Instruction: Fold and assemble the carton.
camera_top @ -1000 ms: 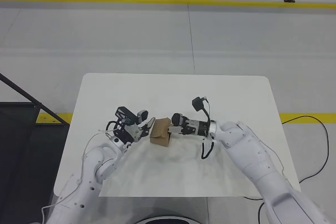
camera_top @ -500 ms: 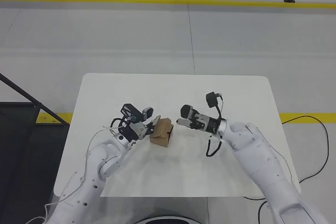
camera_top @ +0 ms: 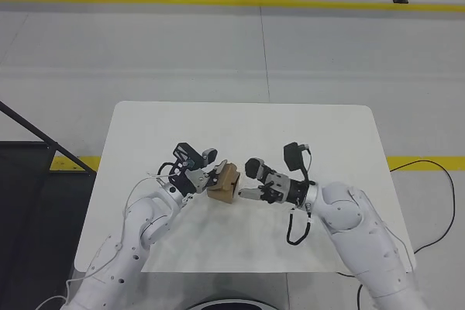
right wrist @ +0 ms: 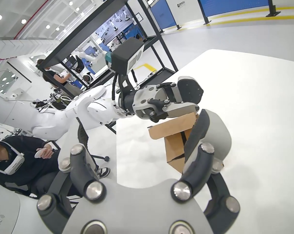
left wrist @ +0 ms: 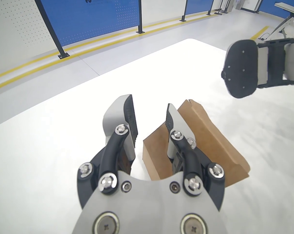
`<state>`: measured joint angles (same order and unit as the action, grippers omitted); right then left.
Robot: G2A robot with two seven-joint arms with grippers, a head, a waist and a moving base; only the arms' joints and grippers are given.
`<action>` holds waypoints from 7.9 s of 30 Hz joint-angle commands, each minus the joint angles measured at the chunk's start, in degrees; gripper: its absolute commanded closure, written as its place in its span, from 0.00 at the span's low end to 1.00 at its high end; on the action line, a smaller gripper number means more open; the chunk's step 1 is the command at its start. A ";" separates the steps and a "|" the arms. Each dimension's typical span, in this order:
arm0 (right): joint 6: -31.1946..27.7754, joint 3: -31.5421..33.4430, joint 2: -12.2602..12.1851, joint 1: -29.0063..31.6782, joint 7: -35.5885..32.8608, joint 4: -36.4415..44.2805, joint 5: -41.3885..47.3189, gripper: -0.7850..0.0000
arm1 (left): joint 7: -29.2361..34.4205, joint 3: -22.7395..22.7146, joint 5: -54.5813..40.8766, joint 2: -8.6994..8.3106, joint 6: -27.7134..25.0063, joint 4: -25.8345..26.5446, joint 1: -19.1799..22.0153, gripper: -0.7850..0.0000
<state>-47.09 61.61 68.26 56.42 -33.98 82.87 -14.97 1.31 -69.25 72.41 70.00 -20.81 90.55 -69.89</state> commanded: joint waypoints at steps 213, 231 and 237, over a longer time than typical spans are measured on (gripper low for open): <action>8.81 -13.29 2.50 -11.11 -11.24 -8.92 4.23 0.00 | 8.09 -8.45 -14.33 -1.39 -14.15 -7.20 -1.02 0.54; 9.77 -14.31 2.95 -12.35 -12.50 -10.00 5.27 0.00 | 7.96 -6.78 -15.19 -1.59 -14.66 -7.81 -0.15 0.55; 9.38 -14.58 3.00 -12.32 -12.79 -10.42 5.09 0.00 | 7.56 -6.71 -15.18 -1.72 -14.61 -7.77 -0.24 0.55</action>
<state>-37.63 47.09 71.25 44.09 -46.68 72.51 -9.86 8.92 -75.99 57.23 68.30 -35.40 82.77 -70.13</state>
